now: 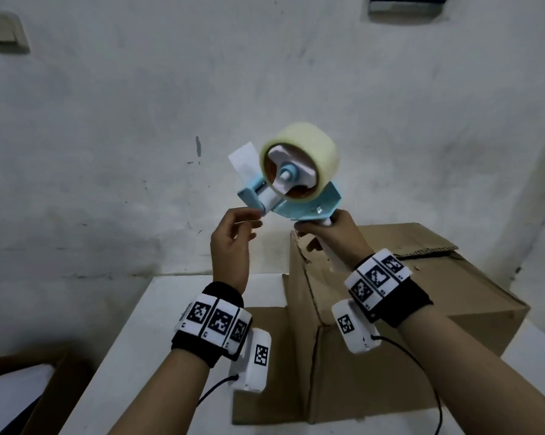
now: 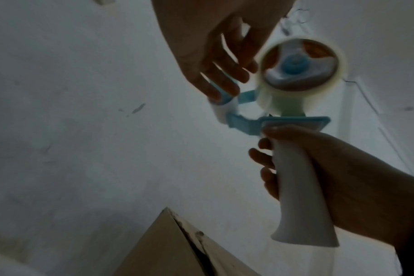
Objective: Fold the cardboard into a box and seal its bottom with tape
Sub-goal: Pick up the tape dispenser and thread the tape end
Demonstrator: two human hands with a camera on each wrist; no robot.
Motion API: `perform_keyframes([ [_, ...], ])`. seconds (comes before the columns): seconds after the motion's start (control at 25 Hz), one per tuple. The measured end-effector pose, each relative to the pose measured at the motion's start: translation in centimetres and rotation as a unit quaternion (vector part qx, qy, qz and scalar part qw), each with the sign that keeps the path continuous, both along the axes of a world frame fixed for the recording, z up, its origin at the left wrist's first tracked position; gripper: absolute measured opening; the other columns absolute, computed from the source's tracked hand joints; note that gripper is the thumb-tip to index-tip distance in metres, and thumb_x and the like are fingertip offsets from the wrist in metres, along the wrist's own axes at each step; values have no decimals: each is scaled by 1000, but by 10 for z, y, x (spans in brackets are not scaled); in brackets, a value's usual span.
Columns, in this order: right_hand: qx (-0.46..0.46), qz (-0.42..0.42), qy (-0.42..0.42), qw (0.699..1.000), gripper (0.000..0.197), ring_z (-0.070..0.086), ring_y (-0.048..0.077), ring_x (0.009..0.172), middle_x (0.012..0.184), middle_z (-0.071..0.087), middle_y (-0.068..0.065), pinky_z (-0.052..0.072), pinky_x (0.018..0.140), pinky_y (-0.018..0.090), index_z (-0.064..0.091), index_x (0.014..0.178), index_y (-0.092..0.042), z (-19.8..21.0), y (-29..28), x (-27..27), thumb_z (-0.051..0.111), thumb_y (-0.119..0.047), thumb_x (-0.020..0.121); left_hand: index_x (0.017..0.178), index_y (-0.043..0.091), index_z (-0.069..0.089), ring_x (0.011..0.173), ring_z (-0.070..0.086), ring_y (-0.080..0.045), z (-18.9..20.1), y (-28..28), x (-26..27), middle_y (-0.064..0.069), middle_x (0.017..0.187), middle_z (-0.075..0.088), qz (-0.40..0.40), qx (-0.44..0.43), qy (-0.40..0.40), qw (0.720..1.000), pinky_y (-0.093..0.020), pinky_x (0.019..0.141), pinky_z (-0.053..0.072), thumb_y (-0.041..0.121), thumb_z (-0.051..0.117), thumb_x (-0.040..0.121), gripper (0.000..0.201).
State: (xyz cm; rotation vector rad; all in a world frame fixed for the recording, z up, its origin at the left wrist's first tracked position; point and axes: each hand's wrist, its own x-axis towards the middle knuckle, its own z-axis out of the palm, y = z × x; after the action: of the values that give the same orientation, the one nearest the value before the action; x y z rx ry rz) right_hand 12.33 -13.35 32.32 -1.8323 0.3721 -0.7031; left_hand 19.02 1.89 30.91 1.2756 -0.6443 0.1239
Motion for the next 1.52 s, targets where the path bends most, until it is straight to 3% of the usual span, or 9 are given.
perform_keyframes([
  [0.2,78,114,-8,990,12,39,19,45,51,46,7,31,43,25,57,66,-8,8,-40,-13,67,-4,71,116,14,49,100,56,-24,2,-38,11,-9,110,56,-47,19,241,969,-34,85,46,26,33,98,27],
  [0.32,84,121,15,989,14,41,16,51,60,45,7,34,40,22,55,72,-10,11,-57,-20,64,-2,77,115,18,47,101,60,-26,10,-56,4,-9,111,61,-122,78,234,961,-39,97,44,32,31,98,27],
  [0.48,80,154,19,985,15,44,10,45,55,48,1,37,39,19,53,75,-11,18,-77,-28,59,-2,85,111,17,54,95,66,-24,13,-74,-8,-8,106,67,-205,48,229,951,-33,91,50,31,37,97,26],
  [0.76,187,241,33,952,22,38,9,31,41,44,-3,34,36,16,43,64,-12,23,-105,-30,59,-21,77,103,11,58,81,71,-10,22,-102,-25,-3,96,68,-135,-33,124,983,-23,79,57,8,48,93,14],
  [0.96,216,271,57,936,26,36,7,29,37,41,-4,32,34,15,42,65,-13,29,-121,-33,53,-31,80,111,17,48,75,66,8,32,-129,-37,8,99,61,-14,-43,35,998,-22,80,55,5,62,84,33],
  [1.12,217,286,57,931,26,36,7,29,38,41,-5,33,34,16,43,66,-13,28,-125,-34,55,-35,72,110,9,50,82,64,-5,37,-136,-41,-2,94,62,-41,-73,76,994,-19,74,57,0,64,81,34],
  [1.24,223,305,61,924,29,35,6,29,38,40,-6,33,34,15,42,66,-14,24,-146,-37,57,-37,76,104,12,53,73,66,0,36,-158,-50,3,89,62,20,-82,53,995,-18,70,57,0,66,79,30],
  [1.36,235,311,61,919,32,36,5,30,38,39,-6,34,35,16,42,66,-13,24,-146,-39,55,-41,74,115,20,50,88,64,1,31,-160,-50,12,104,59,90,-72,-36,993,-16,79,54,4,68,78,44],
  [1.52,265,294,86,914,38,38,4,31,38,40,-6,35,35,14,42,64,-13,25,-152,-37,51,-44,83,119,12,58,105,57,-8,34,-166,-37,-2,117,58,214,10,-209,954,-13,82,51,10,71,77,44],
])
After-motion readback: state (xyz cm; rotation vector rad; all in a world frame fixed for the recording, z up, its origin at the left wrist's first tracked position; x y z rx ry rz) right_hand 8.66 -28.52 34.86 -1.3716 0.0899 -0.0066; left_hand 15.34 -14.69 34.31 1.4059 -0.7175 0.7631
